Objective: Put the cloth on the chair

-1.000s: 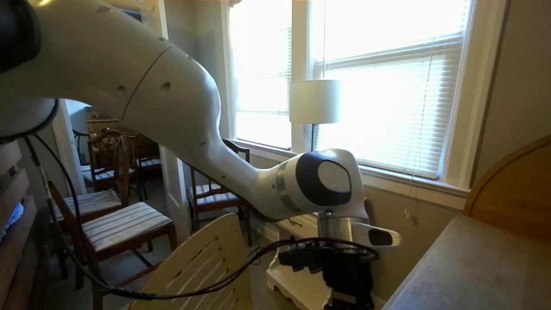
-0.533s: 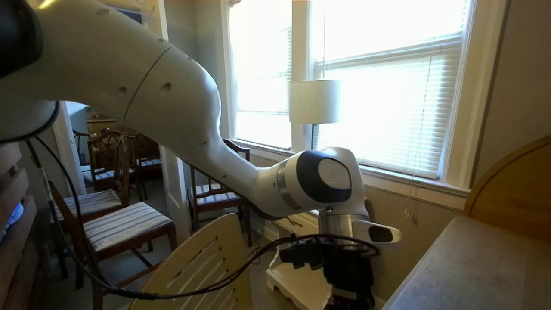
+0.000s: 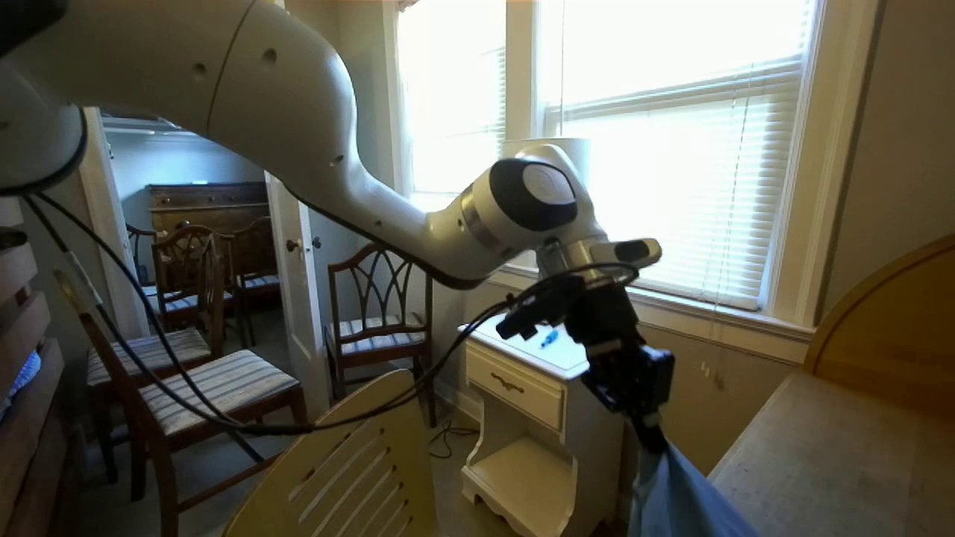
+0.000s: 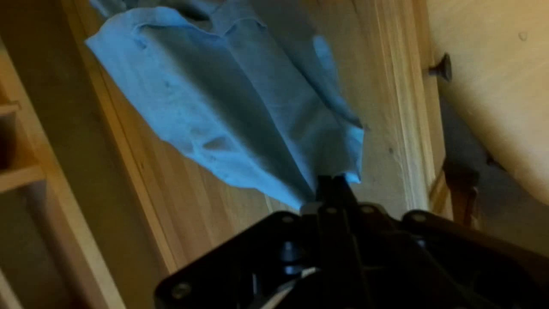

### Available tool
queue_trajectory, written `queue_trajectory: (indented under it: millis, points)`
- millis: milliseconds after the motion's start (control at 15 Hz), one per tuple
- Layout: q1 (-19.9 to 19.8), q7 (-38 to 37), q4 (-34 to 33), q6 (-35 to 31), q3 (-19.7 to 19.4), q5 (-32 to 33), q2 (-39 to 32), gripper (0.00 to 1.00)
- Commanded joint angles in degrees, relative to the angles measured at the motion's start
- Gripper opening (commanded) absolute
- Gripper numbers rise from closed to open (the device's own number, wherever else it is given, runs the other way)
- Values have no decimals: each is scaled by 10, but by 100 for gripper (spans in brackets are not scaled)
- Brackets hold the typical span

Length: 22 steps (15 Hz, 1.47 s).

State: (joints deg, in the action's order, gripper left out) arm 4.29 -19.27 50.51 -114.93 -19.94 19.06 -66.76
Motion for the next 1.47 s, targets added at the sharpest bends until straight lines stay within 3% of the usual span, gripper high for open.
queue_trajectory:
  millis: [0, 400, 667, 867, 1000, 1067, 1400]
  points:
    - [58, -3, 5, -37, -22, 47, 38, 0]
    - [142, -18, 13, -88, -24, 143, 94, 0]
    - [180, -16, 58, -55, -16, 120, 136, 0]
    - [190, -9, 131, -46, 4, 100, 176, 0]
    - [185, -11, 188, -68, 26, 81, 212, 0]
    - [164, -12, 208, -87, 61, 81, 228, 0]
    - [96, 19, 333, -243, 126, 34, 291, 0]
